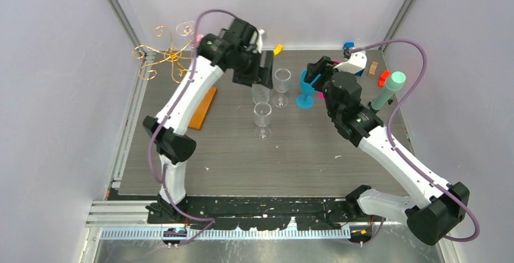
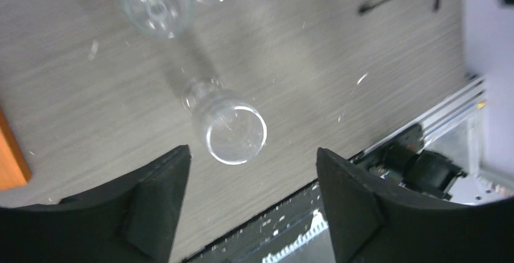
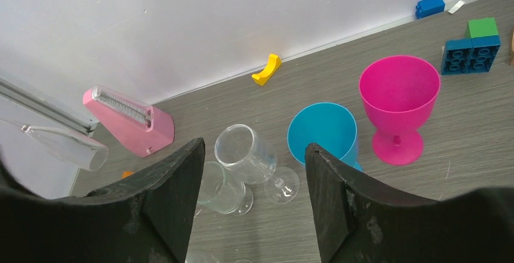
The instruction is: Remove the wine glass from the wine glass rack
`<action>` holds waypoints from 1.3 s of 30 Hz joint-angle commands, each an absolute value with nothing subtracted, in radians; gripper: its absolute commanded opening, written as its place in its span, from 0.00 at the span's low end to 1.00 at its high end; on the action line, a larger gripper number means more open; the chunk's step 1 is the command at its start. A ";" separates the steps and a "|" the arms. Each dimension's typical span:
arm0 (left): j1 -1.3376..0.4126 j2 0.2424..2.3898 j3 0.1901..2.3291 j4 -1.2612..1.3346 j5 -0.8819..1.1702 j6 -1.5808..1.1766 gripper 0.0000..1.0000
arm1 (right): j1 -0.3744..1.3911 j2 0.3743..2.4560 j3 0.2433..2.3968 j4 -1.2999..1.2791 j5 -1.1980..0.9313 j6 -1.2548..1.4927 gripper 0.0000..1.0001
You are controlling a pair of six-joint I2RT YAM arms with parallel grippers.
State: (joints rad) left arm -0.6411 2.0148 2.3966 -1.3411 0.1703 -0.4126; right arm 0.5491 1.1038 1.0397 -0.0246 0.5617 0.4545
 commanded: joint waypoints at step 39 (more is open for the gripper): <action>0.106 1.868 2.207 -0.699 0.347 -0.842 0.65 | 0.497 1.143 1.066 0.049 0.497 0.438 0.66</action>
State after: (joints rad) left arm 0.1059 1.8668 2.2166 -0.7860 0.3187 -0.8139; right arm 0.5007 1.1465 1.0397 -0.0418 0.4915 0.4652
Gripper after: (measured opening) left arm 0.648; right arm 0.668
